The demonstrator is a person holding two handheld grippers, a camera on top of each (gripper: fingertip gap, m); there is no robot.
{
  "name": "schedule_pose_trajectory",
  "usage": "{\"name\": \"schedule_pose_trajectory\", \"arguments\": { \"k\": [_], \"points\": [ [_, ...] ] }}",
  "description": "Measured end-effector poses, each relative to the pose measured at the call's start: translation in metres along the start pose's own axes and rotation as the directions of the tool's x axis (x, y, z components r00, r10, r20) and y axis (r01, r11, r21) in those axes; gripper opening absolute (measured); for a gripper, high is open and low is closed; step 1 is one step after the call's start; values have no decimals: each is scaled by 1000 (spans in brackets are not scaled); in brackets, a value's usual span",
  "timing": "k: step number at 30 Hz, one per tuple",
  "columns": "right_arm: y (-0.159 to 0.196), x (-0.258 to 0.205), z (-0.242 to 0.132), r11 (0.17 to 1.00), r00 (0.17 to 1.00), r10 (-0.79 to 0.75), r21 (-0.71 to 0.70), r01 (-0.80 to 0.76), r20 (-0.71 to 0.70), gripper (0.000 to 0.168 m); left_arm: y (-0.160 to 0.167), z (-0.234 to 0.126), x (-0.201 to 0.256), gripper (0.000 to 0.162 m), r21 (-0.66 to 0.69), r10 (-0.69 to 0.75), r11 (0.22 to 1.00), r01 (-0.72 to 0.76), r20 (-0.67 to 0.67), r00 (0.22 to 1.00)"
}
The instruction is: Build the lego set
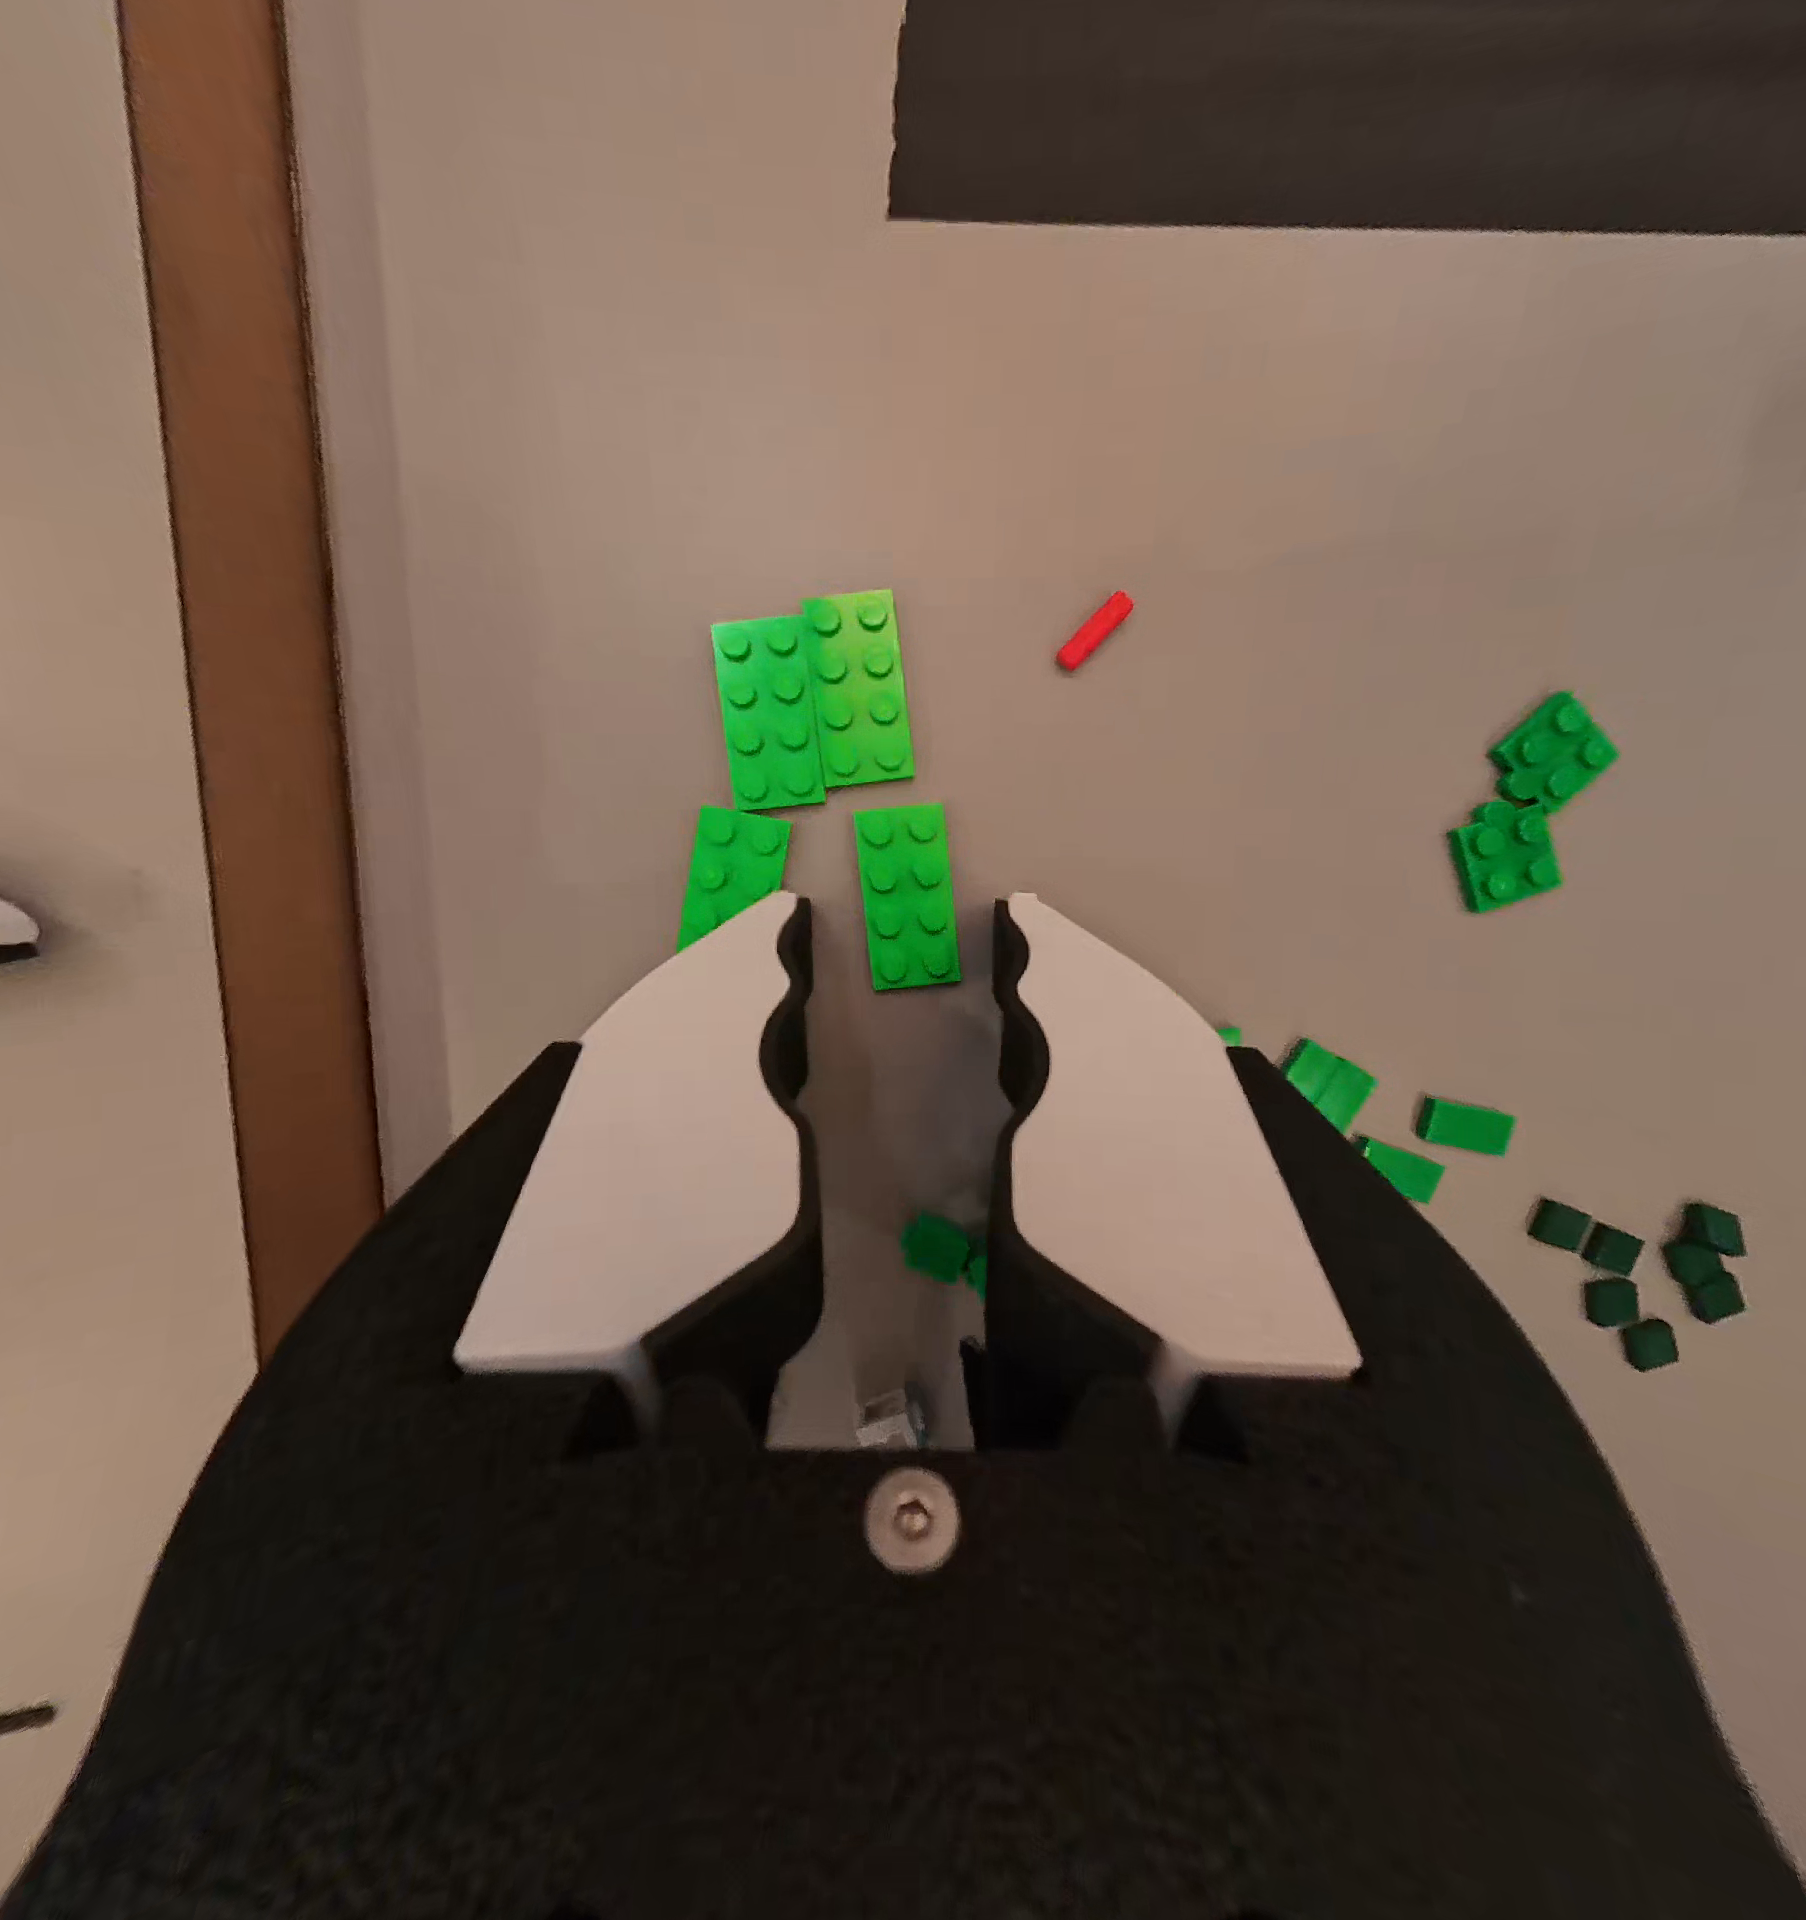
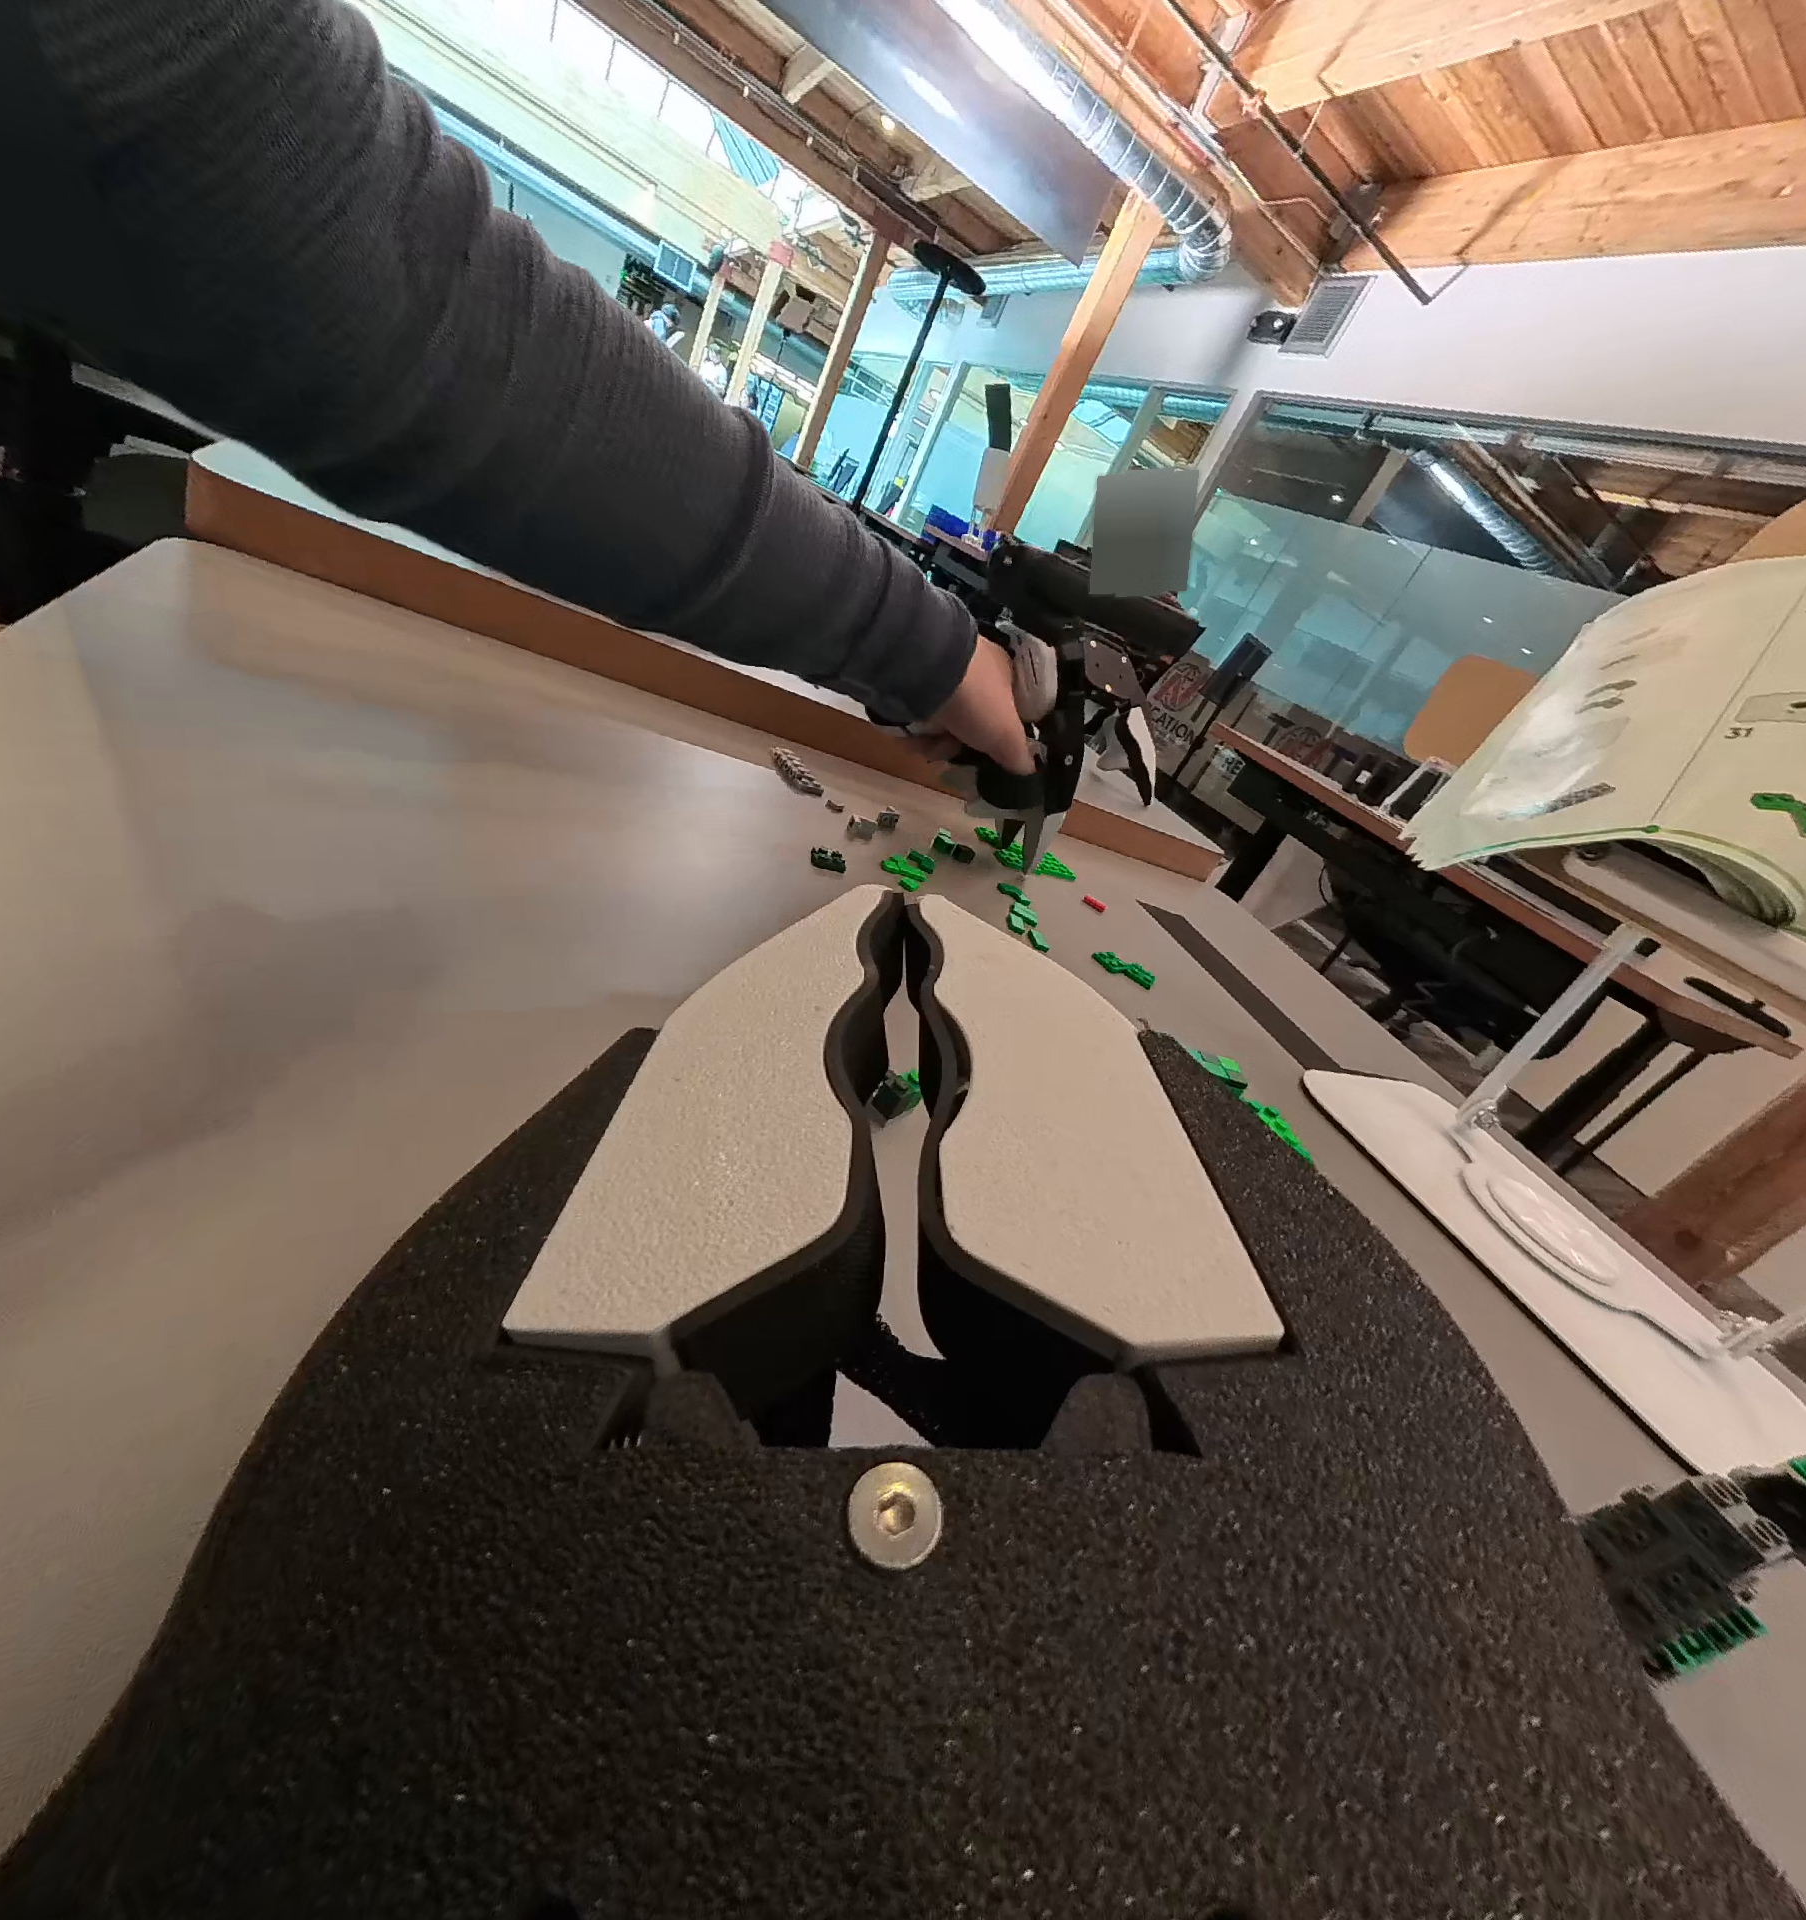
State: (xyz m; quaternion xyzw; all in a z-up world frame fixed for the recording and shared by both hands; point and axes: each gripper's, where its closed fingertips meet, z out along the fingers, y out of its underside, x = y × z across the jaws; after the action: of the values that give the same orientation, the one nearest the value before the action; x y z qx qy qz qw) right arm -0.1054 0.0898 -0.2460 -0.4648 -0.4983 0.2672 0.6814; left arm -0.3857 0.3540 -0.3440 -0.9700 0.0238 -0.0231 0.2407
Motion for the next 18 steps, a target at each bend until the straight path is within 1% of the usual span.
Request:
{"name": "schedule_pose_trajectory", "arguments": {
  "k": [2, 3, 4, 7, 8, 10, 12, 14, 15, 16, 18],
  "points": [
    [0, 0, 0, 1000, 1000, -1, -1, 1, 0, 0, 0, 0, -2, 30, -14, 11, 1000, -10, 16, 1000],
    [0, 0, 0, 1000, 1000, -2, -1, 2, 1, 0, 0, 1, -3, 26, -20, 21, 1000, -21, 26, 999],
    [0, -1, 0, 1000, 1000, -3, -2, 3, 1, 0, 1, 0, -4, 16, -27, 37, 999, -36, 35, 999],
    [0, -1, 0, 1000, 1000, -2, -2, 2, -2, 0, 3, -1, 0, 15, -32, 58, 998, -58, 8, 998],
    [0, 0, 0, 1000, 1000, -1, -1, 1, -4, 0, 2, -3, 2, 15, -19, 68, 998, -68, 1, 998],
    [0, 0, 0, 1000, 1000, 2, 0, -2, -6, 0, -1, -14, 8, 15, 49, 100, 994, -99, -18, 995],
    [0, 1, 0, 1000, 1000, 4, 2, -4, -8, 0, -3, -31, 30, 15, 143, 174, 977, -159, -93, 980],
    [-1, 0, 0, 1000, 1000, 1, 4, -1, -10, 0, 5, -53, 66, 15, 236, 316, 933, -271, -179, 932],
    [-1, 1, 0, 1000, 1000, 0, 4, 0, -12, 0, 15, -64, 86, 15, 269, 401, 901, -341, -216, 890],
    [-1, 1, 0, 1000, 1000, 0, 4, 0, -15, 0, 30, -74, 107, 15, 281, 485, 864, -417, -245, 840],
    [-1, 3, -1, 1000, 1000, 8, 6, -7, -26, 0, 65, -92, 146, 15, 306, 652, 756, -579, -270, 708]
  ]
}}
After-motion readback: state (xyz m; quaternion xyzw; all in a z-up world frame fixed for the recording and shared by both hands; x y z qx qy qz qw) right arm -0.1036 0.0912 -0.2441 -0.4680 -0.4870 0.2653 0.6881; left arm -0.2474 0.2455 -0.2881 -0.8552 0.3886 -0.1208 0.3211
